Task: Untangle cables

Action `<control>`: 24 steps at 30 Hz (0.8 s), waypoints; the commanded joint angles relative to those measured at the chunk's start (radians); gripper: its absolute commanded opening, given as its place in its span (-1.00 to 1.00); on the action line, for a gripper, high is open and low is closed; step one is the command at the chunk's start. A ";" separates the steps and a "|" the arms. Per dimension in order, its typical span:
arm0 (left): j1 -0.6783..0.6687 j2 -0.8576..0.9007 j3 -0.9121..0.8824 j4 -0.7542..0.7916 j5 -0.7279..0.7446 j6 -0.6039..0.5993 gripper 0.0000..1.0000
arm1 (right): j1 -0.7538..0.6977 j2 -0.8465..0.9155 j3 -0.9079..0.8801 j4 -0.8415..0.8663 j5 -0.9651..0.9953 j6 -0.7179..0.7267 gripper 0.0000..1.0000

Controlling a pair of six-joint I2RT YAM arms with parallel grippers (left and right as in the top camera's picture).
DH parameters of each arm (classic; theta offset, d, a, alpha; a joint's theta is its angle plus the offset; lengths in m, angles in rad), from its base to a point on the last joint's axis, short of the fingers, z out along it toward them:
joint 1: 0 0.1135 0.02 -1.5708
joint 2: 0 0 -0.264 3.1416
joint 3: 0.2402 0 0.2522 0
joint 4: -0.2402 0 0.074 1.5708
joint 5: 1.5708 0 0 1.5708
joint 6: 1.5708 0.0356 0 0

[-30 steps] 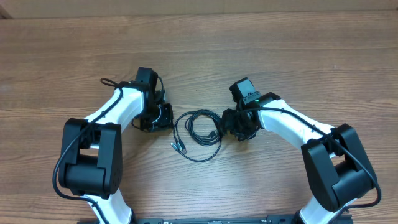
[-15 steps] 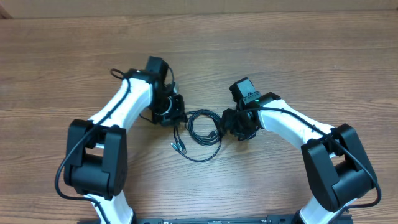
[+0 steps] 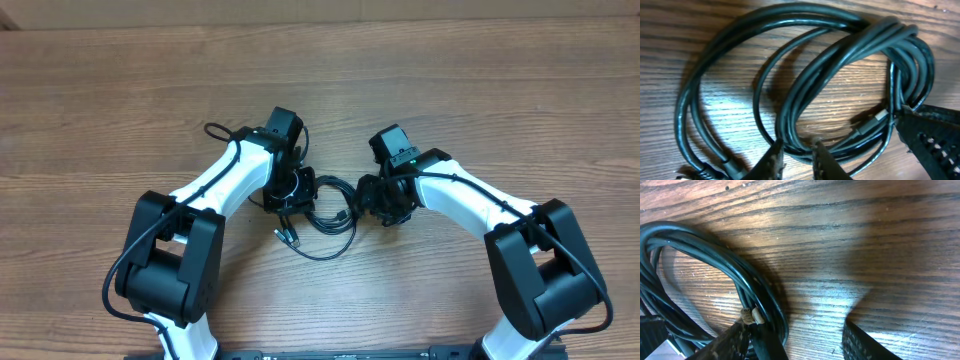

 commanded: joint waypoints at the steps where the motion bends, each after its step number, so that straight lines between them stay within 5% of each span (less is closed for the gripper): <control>1: -0.006 -0.003 -0.022 -0.003 -0.037 -0.018 -0.48 | -0.001 -0.002 -0.010 0.003 0.003 -0.004 0.15; 24: -0.006 -0.003 -0.022 -0.026 -0.114 -0.021 -0.63 | -0.001 -0.002 -0.010 0.003 0.003 -0.004 0.15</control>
